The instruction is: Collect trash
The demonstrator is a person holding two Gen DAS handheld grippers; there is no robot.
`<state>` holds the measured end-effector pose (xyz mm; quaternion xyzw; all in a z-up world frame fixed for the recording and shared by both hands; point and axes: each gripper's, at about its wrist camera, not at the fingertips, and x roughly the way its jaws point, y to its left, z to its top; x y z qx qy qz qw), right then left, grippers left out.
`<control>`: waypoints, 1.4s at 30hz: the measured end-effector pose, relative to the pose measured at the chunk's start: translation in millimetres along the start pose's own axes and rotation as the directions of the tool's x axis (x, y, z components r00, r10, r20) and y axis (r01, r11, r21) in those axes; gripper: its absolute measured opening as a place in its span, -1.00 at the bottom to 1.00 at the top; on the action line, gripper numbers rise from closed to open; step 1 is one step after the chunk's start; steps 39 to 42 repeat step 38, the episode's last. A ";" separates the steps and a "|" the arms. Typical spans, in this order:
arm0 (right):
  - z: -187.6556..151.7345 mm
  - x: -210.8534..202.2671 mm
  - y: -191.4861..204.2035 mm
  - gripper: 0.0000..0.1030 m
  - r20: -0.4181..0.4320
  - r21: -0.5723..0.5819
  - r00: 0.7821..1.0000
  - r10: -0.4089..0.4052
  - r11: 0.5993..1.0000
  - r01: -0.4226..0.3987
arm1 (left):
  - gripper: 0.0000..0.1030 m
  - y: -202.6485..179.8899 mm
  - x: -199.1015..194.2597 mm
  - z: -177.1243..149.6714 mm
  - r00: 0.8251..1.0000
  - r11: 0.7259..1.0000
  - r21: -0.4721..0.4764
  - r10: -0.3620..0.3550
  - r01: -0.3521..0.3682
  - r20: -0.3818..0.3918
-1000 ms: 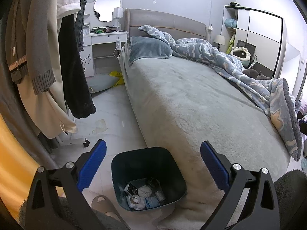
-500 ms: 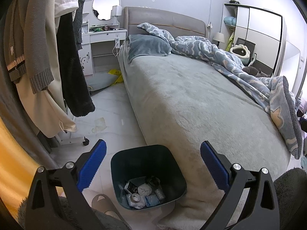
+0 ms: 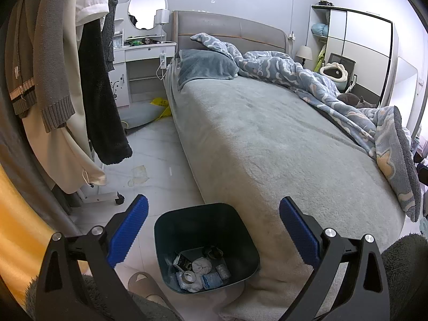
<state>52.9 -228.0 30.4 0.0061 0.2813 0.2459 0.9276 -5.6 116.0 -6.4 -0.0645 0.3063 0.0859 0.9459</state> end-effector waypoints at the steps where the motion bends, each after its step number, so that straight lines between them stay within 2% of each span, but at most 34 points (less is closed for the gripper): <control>1: 0.1 0.2 -0.1 0.94 0.000 0.000 1.000 0.000 1.000 0.000 | 0.94 0.5 -0.2 0.4 1.000 1.000 0.000 -0.001 0.001 0.001; 42: 0.9 -0.1 -0.4 0.94 -0.002 -0.001 1.000 0.000 1.000 0.000 | 0.94 5.0 0.1 0.7 1.000 1.000 -0.007 0.006 -0.006 -0.008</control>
